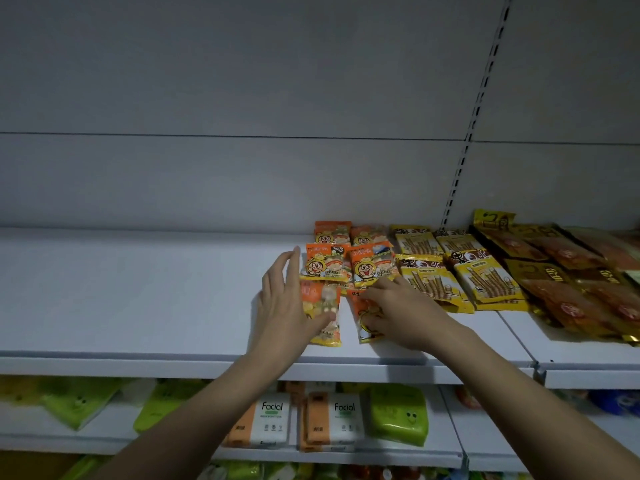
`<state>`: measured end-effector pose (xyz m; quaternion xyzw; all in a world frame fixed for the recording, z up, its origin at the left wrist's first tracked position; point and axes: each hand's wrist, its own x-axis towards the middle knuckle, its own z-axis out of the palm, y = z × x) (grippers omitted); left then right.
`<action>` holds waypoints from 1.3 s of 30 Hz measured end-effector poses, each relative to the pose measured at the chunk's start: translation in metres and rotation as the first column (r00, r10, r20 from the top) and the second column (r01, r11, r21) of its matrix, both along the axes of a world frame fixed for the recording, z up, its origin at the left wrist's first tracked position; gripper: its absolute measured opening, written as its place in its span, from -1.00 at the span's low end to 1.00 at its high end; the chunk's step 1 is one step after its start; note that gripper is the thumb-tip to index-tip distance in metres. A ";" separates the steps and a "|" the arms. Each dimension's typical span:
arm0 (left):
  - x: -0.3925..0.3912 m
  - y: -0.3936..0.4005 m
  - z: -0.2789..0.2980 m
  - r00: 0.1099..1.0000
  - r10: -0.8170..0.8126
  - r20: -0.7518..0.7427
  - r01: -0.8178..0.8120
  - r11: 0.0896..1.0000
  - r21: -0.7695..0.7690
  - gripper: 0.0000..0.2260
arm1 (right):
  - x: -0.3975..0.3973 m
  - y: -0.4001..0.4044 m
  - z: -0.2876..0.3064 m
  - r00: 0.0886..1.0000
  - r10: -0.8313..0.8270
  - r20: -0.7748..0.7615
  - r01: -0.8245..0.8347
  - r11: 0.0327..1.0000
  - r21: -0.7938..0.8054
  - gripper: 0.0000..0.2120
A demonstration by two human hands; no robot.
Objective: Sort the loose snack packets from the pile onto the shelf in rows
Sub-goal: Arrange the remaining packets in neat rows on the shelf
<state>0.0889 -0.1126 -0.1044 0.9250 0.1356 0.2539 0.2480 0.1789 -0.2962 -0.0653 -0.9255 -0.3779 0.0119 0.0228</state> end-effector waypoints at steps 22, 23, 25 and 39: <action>0.138 0.080 0.068 0.953 -0.212 -0.219 0.035 0.789 -0.613 -0.89 | 0.144 0.048 0.055 0.855 -0.354 -0.379 0.488 0.796 0.358 -0.70; 0.152 0.082 0.069 0.938 -0.230 -0.260 0.027 0.795 -0.606 -0.89 | 0.154 0.052 0.054 0.845 -0.383 -0.373 0.504 0.804 0.315 -0.66; 0.176 0.087 0.066 0.903 -0.272 -0.332 0.031 0.813 -0.581 -0.74 | 0.171 0.062 0.052 0.847 -0.410 -0.337 0.494 0.842 0.217 -0.57; 0.226 0.100 0.047 0.814 -0.274 -0.513 0.020 0.895 -0.445 -0.79 | 0.205 0.084 0.018 0.860 -0.466 -0.206 0.487 0.872 0.059 -0.57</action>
